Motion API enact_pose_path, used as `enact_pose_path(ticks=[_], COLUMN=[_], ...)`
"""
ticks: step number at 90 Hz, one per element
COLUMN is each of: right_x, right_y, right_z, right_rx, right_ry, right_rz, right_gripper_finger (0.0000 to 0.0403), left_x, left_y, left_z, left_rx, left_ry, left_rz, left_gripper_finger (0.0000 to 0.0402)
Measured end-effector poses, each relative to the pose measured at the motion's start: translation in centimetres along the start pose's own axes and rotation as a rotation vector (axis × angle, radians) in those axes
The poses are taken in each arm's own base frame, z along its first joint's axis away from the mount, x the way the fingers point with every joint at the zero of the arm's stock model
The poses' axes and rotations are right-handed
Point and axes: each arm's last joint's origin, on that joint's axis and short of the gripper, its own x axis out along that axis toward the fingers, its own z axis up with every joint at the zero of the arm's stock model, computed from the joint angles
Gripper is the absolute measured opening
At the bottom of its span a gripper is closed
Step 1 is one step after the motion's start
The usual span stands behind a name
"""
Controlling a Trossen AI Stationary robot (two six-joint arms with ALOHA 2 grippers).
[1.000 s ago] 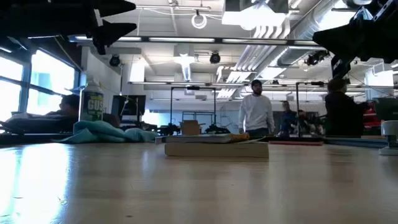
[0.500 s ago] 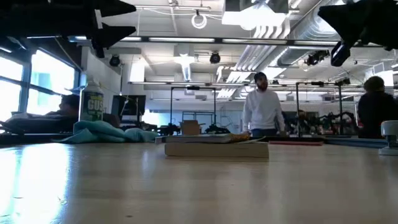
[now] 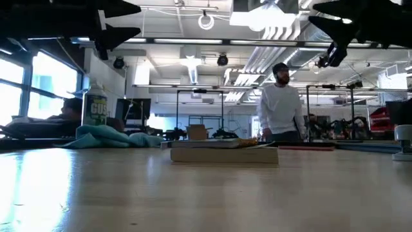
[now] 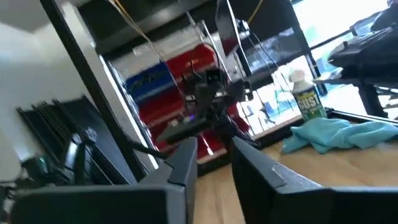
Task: Apply microfiber cloth
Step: Move the blue microfiber towel from the top left to the center
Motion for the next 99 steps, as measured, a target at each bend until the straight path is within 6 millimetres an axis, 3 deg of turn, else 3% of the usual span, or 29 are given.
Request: enact_pose_path(ticks=[31, 44, 57, 68, 86, 99], right_x=[4.2, 5.6, 6.0, 6.2, 6.9, 7.1], right_y=[0.8, 0.2, -1.7, -3.1, -4.4, -4.7], right_z=[0.8, 0.7, 1.3, 2.4, 4.5, 5.4], right_rx=[-0.138, -0.202, -0.193, -0.149, -0.113, -0.12], right_ry=[0.103, 0.242, 0.39, 0.456, 0.434, 0.415], right_rz=[-0.092, -0.301, -0.625, -0.781, -0.836, -0.847], right_gripper_finger=[0.0114, 0.0114, 0.0114, 0.0114, 0.0114, 0.0114], left_x=[-0.1, -0.2, -0.2, 0.0, 1.3, 3.3], left_y=[0.2, 0.3, 0.4, 0.5, 1.3, 1.5], left_z=[-1.5, -1.8, -2.0, -2.6, -4.2, -5.5], left_rx=[0.026, 0.031, 0.039, 0.07, 0.091, 0.069], left_ry=[0.148, 0.187, 0.207, 0.219, 0.201, 0.274], left_rz=[-0.013, -0.003, 0.001, 0.046, 0.156, 0.2], left_gripper_finger=[0.0247, 0.0247, 0.0247, 0.0247, 0.0247, 0.0247])
